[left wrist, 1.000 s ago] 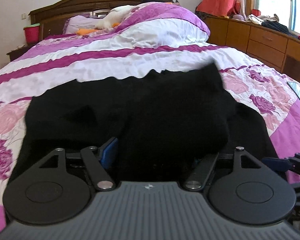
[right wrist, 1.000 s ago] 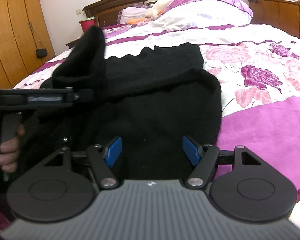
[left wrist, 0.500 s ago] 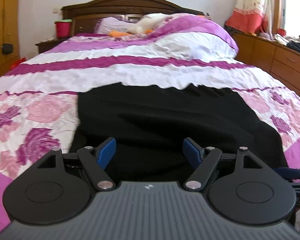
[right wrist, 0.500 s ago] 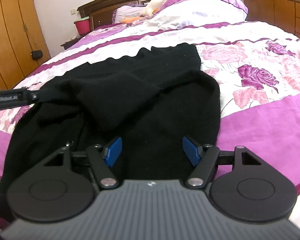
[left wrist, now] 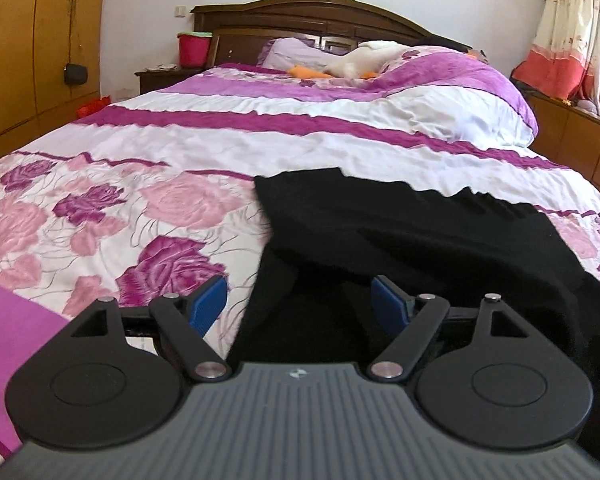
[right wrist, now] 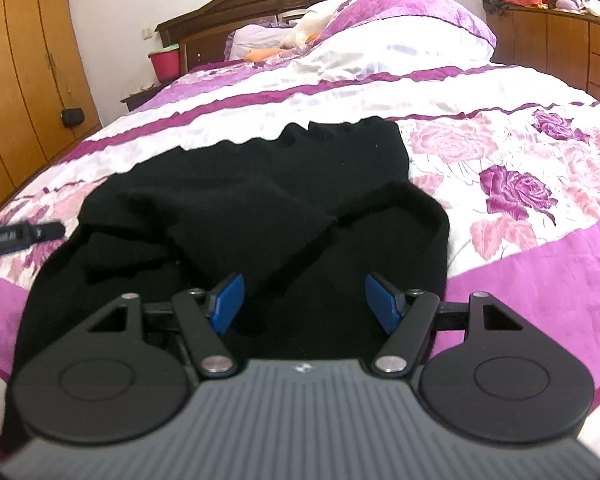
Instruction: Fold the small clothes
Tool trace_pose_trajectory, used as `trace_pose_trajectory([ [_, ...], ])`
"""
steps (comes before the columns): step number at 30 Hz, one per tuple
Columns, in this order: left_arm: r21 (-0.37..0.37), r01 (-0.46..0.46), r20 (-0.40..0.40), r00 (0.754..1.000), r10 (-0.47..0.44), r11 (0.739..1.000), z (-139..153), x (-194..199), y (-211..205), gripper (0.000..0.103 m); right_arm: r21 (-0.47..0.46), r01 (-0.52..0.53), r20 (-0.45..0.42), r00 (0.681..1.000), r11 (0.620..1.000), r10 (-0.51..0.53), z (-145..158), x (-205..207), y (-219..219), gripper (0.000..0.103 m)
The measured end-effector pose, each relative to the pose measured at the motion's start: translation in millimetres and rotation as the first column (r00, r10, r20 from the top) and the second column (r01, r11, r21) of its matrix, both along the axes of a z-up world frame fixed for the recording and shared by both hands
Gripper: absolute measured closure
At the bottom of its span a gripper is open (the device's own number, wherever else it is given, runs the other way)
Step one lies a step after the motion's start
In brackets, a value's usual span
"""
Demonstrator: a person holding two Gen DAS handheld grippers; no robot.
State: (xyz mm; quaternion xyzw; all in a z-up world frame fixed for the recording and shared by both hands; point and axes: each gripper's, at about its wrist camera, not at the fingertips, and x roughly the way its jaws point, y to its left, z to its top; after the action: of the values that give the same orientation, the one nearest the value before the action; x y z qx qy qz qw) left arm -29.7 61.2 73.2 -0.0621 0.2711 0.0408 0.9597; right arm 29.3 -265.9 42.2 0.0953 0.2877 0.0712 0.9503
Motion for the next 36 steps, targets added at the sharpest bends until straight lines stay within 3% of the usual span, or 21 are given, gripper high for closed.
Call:
trace_pose_trajectory([
  [8,-0.053,-0.030,-0.043,0.999,0.028,0.998,-15.1,6.1,13.5,0.020,0.031,-0.006,0.024,1.000,1.000,0.005,9.1,21.0,7.0,0.034],
  [31,-0.052,-0.040,-0.082,0.996,0.036,0.998,-35.5,15.7,7.0,0.020,0.160,0.020,0.015,1.000,0.987,-0.023,3.4,45.2,-4.2,0.032],
  [36,-0.050,-0.030,-0.070,0.997,0.027,0.998,-36.3,15.4,0.7,0.020,0.204,0.045,-0.032,0.999,0.978,-0.039,-4.4,56.8,-6.7,0.032],
])
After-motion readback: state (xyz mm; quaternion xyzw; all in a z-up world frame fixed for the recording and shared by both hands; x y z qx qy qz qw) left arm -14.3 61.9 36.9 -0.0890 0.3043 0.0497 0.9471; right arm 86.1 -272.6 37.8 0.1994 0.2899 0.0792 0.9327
